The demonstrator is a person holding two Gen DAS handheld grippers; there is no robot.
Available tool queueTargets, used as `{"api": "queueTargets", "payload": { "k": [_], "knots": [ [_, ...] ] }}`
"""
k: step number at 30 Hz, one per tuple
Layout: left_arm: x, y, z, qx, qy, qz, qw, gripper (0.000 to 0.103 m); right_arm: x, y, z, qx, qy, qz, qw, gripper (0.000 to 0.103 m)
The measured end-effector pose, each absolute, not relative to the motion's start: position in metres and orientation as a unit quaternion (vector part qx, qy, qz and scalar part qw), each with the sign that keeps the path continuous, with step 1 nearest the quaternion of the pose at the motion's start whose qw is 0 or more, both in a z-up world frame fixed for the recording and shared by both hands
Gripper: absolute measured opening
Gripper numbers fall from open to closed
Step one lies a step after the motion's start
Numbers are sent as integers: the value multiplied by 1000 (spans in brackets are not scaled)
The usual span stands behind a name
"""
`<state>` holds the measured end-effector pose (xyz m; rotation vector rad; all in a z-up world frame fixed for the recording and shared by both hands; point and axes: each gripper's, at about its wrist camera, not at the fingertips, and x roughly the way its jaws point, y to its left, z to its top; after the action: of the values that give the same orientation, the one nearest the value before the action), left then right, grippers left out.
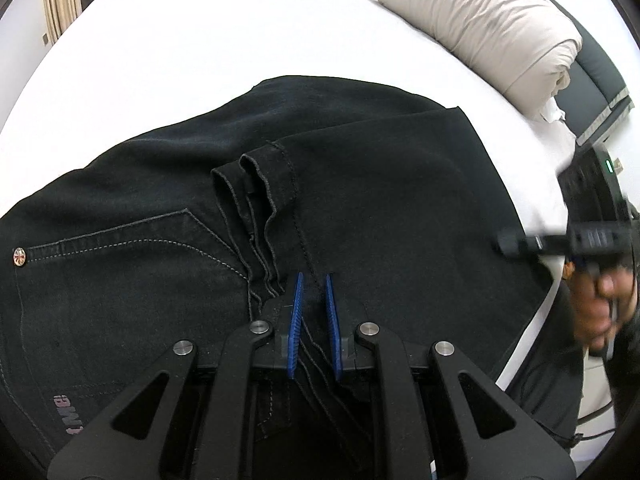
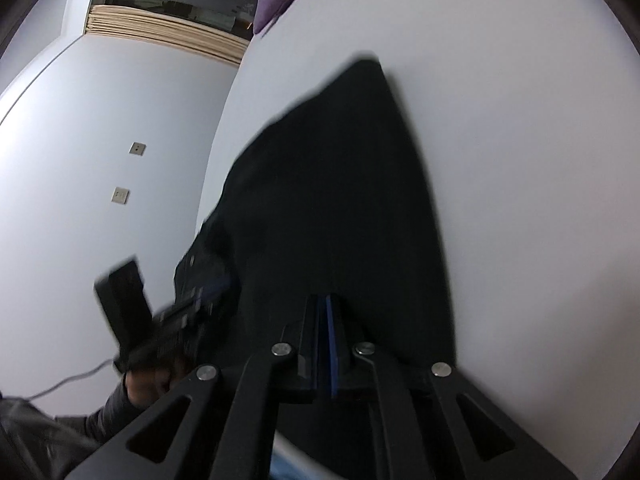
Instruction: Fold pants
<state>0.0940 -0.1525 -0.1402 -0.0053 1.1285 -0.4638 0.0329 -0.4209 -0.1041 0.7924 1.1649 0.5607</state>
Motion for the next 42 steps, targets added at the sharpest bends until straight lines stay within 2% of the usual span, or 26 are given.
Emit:
{"api": "queueTargets", "payload": {
  "k": [6, 8, 9, 10, 15, 18, 20, 21, 22, 23, 25, 27, 29, 30, 32, 33, 42],
  "knots": [
    [95, -150, -140, -7, 529, -218, 820, 11, -19, -424, -100, 377, 532, 222, 725, 4],
    [95, -149, -138, -9, 529, -218, 820, 11, -32, -420, -89, 356, 533, 210, 739, 11],
    [95, -148, -138, -10, 528, -219, 820, 11, -39, -420, -81, 353, 525, 210, 745, 25],
    [95, -147, -138, -12, 528, -219, 820, 11, -39, -419, -71, 356, 512, 215, 752, 34],
    [94, -139, -133, -22, 530, -221, 818, 11, -15, -392, -29, 355, 454, 262, 774, 44],
    [90, -133, -127, -17, 532, -208, 821, 12, 8, -370, -31, 353, 458, 280, 767, 44],
    [84, -127, -121, 12, 536, -176, 826, 12, 23, -354, -48, 352, 475, 281, 756, 52],
    [82, -124, -118, 20, 536, -164, 828, 12, 28, -351, -61, 352, 493, 265, 750, 61],
    [78, -116, -113, 27, 535, -148, 832, 12, 34, -343, -84, 341, 535, 225, 739, 52],
    [74, -108, -109, 27, 532, -139, 835, 12, 34, -339, -92, 329, 545, 211, 742, 48],
    [61, -81, -97, 9, 524, -122, 843, 12, 27, -335, -85, 319, 521, 208, 764, 62],
    [51, -58, -92, -8, 522, -99, 847, 15, 21, -334, -78, 322, 514, 211, 767, 65],
    [41, -36, -96, 0, 539, -53, 841, 27, 19, -334, -75, 312, 516, 206, 771, 65],
    [37, -27, -97, -2, 545, -40, 838, 29, 19, -332, -74, 310, 516, 203, 772, 65],
    [25, -10, -98, -12, 548, -17, 836, 54, 18, -335, -71, 314, 518, 194, 771, 65],
    [21, -5, -97, -16, 545, -15, 838, 59, 17, -335, -69, 314, 520, 189, 772, 65],
    [13, 7, -90, -27, 543, -20, 839, 59, 15, -331, -62, 281, 532, 167, 781, 67]
  ]
}}
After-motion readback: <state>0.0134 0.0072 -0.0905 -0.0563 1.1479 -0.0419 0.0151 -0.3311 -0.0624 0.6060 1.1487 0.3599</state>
